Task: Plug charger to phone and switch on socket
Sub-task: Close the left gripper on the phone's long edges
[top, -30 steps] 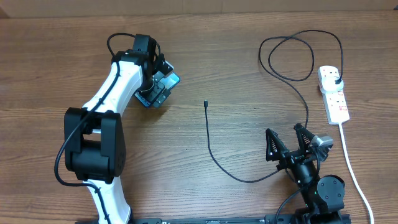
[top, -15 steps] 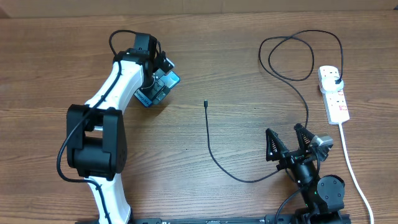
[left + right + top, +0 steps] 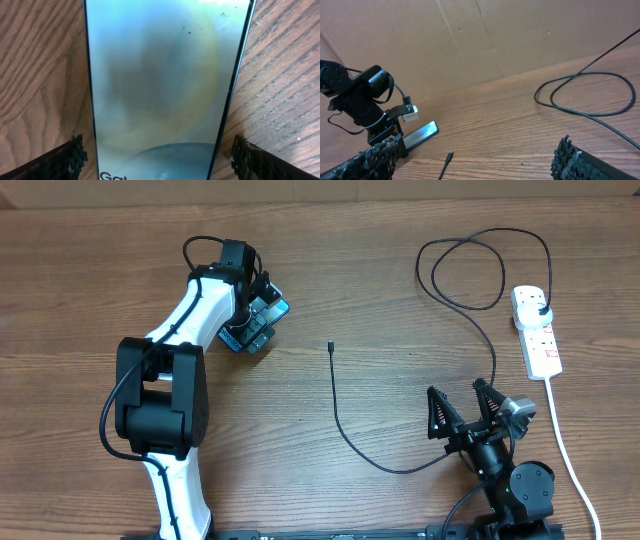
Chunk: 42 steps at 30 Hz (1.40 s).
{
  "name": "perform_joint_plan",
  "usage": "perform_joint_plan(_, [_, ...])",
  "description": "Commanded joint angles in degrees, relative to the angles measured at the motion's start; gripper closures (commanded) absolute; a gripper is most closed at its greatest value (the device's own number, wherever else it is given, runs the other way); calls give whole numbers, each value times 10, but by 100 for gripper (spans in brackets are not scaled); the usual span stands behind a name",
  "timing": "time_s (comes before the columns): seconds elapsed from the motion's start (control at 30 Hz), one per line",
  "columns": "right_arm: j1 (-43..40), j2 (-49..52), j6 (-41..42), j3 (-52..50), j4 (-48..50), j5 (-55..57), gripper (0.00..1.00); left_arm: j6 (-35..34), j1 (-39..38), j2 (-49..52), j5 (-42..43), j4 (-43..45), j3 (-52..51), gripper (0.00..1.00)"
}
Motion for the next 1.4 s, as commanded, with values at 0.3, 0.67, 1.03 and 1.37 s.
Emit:
perform_joint_plan(0.3, [-4,-5,2,-6,2,1,0,12,24,30,51,-12,14,0])
perform_joint_plan(0.67, [-4,-5,2,-6,2,1,0,12,41,30,82,-39,14,2])
perform_joint_plan(1.03, [-4,-5,2,-6,2,1,0,-42,40,30,82,-43,14,7])
perform_joint_plan(1.37, [-4,-5,2,-6,2,1,0,-72,40,30,81,-71,14,12])
